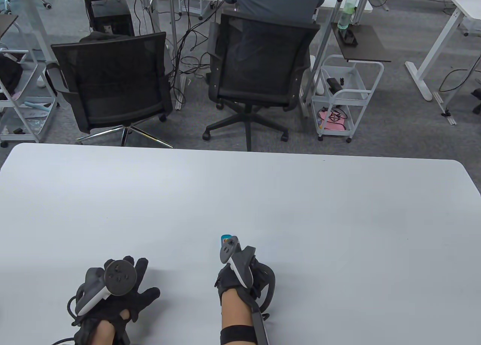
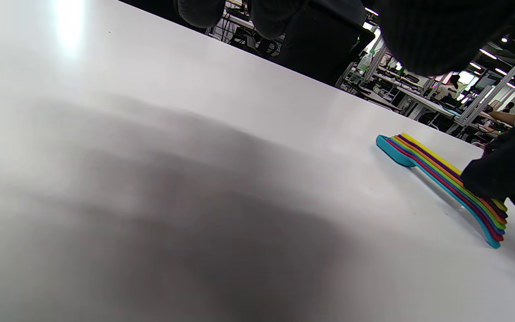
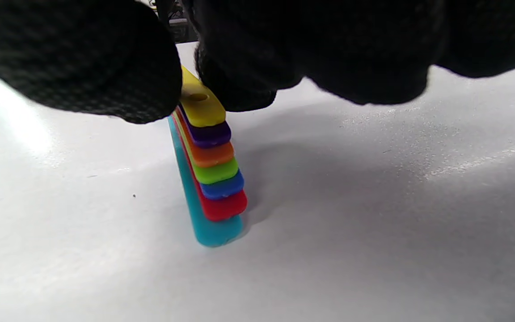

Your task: Nest measuring spoons

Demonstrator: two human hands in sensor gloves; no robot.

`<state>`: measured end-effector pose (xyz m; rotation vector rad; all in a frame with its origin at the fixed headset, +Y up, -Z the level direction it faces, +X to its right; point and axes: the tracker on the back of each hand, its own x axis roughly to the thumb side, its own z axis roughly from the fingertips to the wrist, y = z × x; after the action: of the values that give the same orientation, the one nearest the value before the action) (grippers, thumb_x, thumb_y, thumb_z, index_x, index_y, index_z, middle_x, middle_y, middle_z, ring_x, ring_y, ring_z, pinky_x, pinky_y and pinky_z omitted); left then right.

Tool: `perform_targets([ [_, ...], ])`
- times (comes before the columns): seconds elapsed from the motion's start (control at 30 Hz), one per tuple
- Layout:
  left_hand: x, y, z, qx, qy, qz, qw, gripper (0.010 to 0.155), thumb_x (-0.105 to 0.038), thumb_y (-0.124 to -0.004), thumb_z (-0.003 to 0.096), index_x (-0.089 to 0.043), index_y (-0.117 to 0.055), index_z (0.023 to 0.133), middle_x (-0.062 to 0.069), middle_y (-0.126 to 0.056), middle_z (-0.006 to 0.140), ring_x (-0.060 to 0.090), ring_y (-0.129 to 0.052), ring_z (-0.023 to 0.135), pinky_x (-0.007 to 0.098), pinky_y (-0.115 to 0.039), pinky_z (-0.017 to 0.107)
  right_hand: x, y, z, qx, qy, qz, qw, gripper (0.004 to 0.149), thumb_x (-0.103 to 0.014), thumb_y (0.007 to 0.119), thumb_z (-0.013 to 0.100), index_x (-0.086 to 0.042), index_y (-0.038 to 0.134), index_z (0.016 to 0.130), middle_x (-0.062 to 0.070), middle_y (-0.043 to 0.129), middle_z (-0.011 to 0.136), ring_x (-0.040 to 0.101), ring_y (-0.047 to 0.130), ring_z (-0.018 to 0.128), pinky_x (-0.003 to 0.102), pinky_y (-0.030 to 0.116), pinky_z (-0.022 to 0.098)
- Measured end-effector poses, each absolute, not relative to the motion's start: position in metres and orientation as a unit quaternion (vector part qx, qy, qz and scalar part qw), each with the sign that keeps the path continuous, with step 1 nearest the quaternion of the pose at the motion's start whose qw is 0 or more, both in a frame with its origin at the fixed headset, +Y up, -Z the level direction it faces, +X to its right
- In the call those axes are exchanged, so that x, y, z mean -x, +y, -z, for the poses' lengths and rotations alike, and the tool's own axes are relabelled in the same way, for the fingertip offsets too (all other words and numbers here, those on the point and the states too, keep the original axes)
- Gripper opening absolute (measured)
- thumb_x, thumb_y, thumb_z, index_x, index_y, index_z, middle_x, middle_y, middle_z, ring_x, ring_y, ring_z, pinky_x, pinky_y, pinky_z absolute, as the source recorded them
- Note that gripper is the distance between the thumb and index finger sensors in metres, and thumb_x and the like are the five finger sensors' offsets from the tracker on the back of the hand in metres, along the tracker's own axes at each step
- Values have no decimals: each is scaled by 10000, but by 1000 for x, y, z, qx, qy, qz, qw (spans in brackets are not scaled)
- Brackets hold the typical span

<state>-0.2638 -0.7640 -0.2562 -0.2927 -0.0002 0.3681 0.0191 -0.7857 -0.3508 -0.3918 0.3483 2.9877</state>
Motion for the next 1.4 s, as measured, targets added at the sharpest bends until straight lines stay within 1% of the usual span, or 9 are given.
perform_targets([
  [0.23,264,-765,256,148,1,-181,972,987,-675,-791,444,-176,-418,1210,258,-319,1257,672,-186,1099,839,-174,649,-32,-781,350,124,115,-982,78,668,-568,941,350,-76,875,798,3,957,455,235,958,278,562,824,351],
  [0.33,264,-765,256,150,2,-181,972,985,-675,-791,445,-178,-416,1209,255,-317,1258,669,-183,1100,838,-174,651,-41,-773,350,105,103,-984,97,724,-595,919,357,-87,827,865,35,948,545,276,954,354,587,794,398],
  [0.43,265,-765,257,150,6,-180,972,985,-673,-791,446,-177,-415,1209,255,-315,1258,670,-182,1100,839,-169,648,-50,-764,351,58,88,-987,123,811,-645,863,370,-123,718,973,129,871,806,399,917,615,677,692,533],
  [0.5,265,-765,257,150,11,-174,973,987,-672,-792,445,-174,-415,1209,258,-316,1258,671,-181,1100,839,-168,647,-58,-758,352,20,96,-984,146,888,-681,821,379,-172,573,1064,197,635,1069,541,670,929,780,507,620],
  [0.57,266,-765,257,150,14,-171,974,986,-672,-791,445,-177,-412,1209,258,-314,1257,670,-179,1099,839,-166,647,-67,-751,352,-12,94,-984,153,935,-706,788,384,-232,439,1110,177,384,1185,584,372,1049,825,359,643],
  [0.67,266,-765,258,147,19,-166,975,986,-671,-790,447,-177,-406,1209,256,-305,1258,667,-173,1101,839,-162,648,-83,-740,352,-43,77,-985,150,981,-737,754,378,-271,313,1120,150,177,1195,572,168,1058,836,260,643],
  [0.83,266,-763,259,143,27,-149,978,987,-670,-788,448,-184,-392,1210,249,-286,1260,664,-154,1103,839,-151,649,-121,-726,351,-83,60,-983,154,997,-772,723,364,-321,243,1113,112,55,1178,546,32,1042,839,177,633],
  [1.1,273,-766,264,143,54,-124,981,988,-672,-781,449,-197,-370,1211,234,-257,1265,651,-133,1110,837,-132,657,-197,-728,349,-87,32,-983,156,1004,-782,719,354,-344,215,1103,91,17,1170,529,-31,1031,837,141,635],
  [1.4,278,-764,265,131,72,-107,983,985,-671,-781,450,-208,-361,1211,219,-239,1270,636,-98,1120,836,-114,661,-265,-758,348,-65,40,-981,179,1006,-771,738,351,-342,225,1104,91,29,1174,525,-33,1032,835,130,634],
])
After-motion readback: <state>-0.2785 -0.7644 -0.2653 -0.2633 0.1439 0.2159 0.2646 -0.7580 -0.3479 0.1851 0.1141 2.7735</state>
